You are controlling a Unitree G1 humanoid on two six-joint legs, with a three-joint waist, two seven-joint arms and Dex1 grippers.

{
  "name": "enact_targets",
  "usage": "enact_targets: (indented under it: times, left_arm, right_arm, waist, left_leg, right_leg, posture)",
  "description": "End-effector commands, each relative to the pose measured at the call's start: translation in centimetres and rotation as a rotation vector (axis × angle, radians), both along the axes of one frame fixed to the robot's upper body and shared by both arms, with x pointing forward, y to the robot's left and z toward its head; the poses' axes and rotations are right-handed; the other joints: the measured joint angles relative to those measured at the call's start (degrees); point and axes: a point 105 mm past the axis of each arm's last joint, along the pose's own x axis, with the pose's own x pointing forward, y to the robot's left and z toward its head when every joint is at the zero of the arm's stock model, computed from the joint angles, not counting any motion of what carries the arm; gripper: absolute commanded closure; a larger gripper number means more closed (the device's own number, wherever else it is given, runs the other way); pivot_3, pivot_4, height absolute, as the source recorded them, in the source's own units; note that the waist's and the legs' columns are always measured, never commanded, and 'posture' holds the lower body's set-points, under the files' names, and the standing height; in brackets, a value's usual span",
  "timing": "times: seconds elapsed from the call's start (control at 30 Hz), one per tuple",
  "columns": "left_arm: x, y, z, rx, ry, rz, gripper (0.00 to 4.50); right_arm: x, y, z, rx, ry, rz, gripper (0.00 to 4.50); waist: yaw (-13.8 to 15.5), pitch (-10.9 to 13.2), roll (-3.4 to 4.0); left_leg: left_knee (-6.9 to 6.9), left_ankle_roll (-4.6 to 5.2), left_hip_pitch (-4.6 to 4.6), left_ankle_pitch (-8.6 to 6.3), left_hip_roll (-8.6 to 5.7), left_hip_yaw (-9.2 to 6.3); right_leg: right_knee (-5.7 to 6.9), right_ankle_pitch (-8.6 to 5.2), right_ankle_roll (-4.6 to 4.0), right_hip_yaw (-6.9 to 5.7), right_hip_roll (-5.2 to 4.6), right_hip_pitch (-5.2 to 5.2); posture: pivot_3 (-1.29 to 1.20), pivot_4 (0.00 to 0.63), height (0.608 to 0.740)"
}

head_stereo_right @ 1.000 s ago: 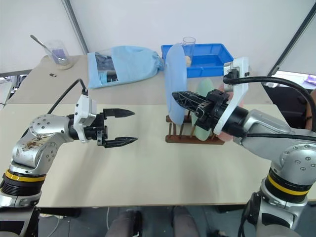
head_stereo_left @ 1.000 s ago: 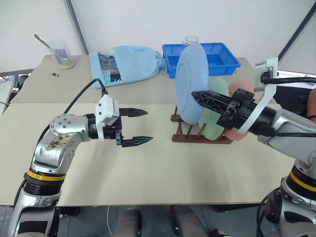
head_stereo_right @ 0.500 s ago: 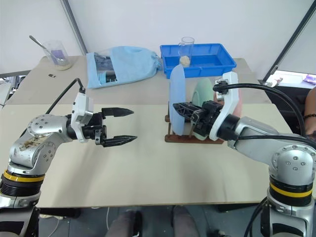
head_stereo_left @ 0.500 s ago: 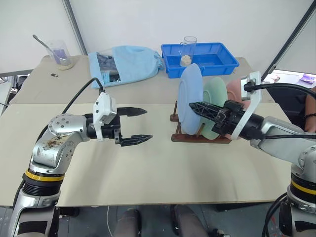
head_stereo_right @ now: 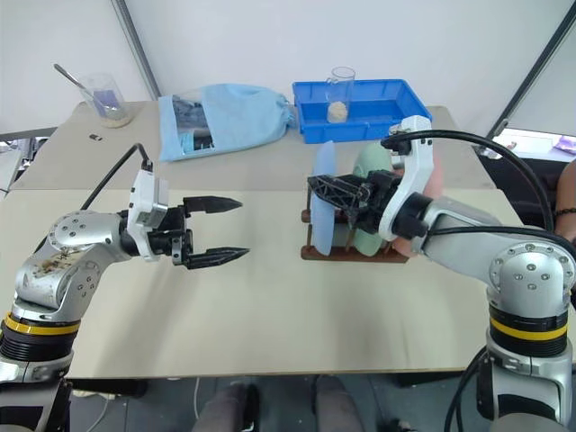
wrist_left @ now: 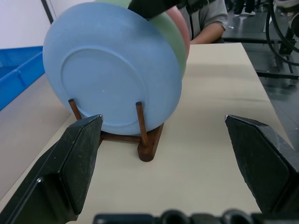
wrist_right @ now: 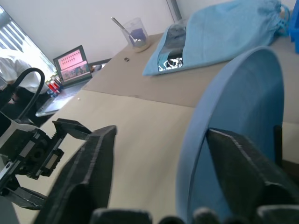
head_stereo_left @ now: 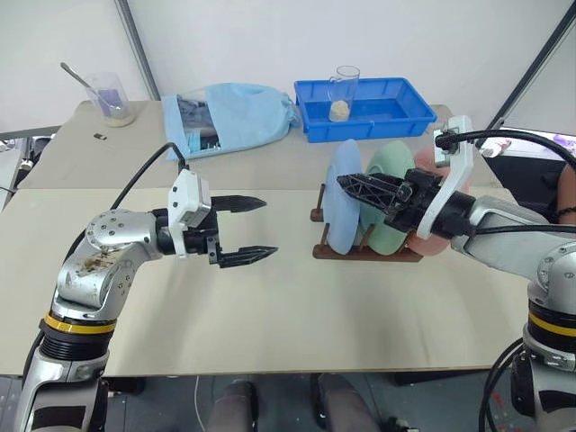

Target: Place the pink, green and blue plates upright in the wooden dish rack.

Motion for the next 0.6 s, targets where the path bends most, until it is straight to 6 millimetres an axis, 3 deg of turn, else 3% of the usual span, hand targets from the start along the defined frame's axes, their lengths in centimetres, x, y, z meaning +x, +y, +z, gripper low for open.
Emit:
enact_targets:
  times: [0.03,0.17,0.33,0.43,0.5,0.6]
  left_arm:
    - [0.2,0.3,0.5,0.036,-0.04,0.034,0.0]
    - [0.7,1.5,0.1,0.111,-0.027,0.107,0.0]
    - [0.6,4.3,-1.2,0.24,-0.013,0.267,0.0]
    - [-0.3,5.5,-1.6,0.254,0.002,0.343,0.0]
    - [-1.3,5.4,-1.6,0.24,-0.007,0.339,0.0]
    - [-2.9,5.5,-2.6,0.261,0.022,0.322,0.0]
  right_arm:
    - [-0.8,-0.6,3.1,-0.103,-0.186,-0.003,0.04]
    - [-2.6,-2.6,4.3,-0.309,-0.305,0.065,0.04]
    - [-4.7,-6.1,3.1,-0.606,-0.344,0.129,0.04]
    - [-6.0,-8.1,2.7,-0.693,-0.344,0.158,0.04]
    - [-6.6,-9.4,2.1,-0.743,-0.348,0.171,0.04]
    - [-7.9,-12.6,-0.7,-0.89,-0.245,0.199,0.04]
  waist:
    - [0.06,0.0,0.0]
    - [0.44,0.0,0.0]
    - [1.08,0.0,0.0]
    - [1.14,0.0,0.0]
    - [1.45,0.0,0.0]
    - [1.88,-0.03,-0.01]
  left_leg:
    - [0.0,0.0,0.0,0.0,0.0,0.0]
    - [0.0,0.0,-0.01,0.0,0.0,0.0]
    - [0.0,0.1,-0.03,-0.07,0.02,0.05]
    - [0.0,0.12,0.0,-0.09,0.05,0.17]
    - [0.0,0.11,0.11,-0.09,0.07,0.22]
    - [0.0,0.1,0.28,-0.09,0.09,0.27]
  right_leg:
    - [0.0,0.0,0.0,0.0,0.0,-0.01]
    - [-0.06,-0.02,-0.01,-0.02,0.0,-0.01]
    - [-0.13,-0.09,0.0,-0.03,-0.06,-0.02]
    - [-0.12,-0.09,0.02,0.0,-0.08,-0.04]
    - [-0.06,-0.1,0.01,0.0,-0.09,-0.01]
    - [-0.04,-0.28,-0.34,0.0,-0.08,0.11]
  posture:
    - [0.0,0.15,0.74]
    - [0.0,0.15,0.74]
    - [0.0,0.15,0.74]
    - [0.0,0.15,0.74]
    - [0.0,0.15,0.74]
    - [0.0,0.15,0.74]
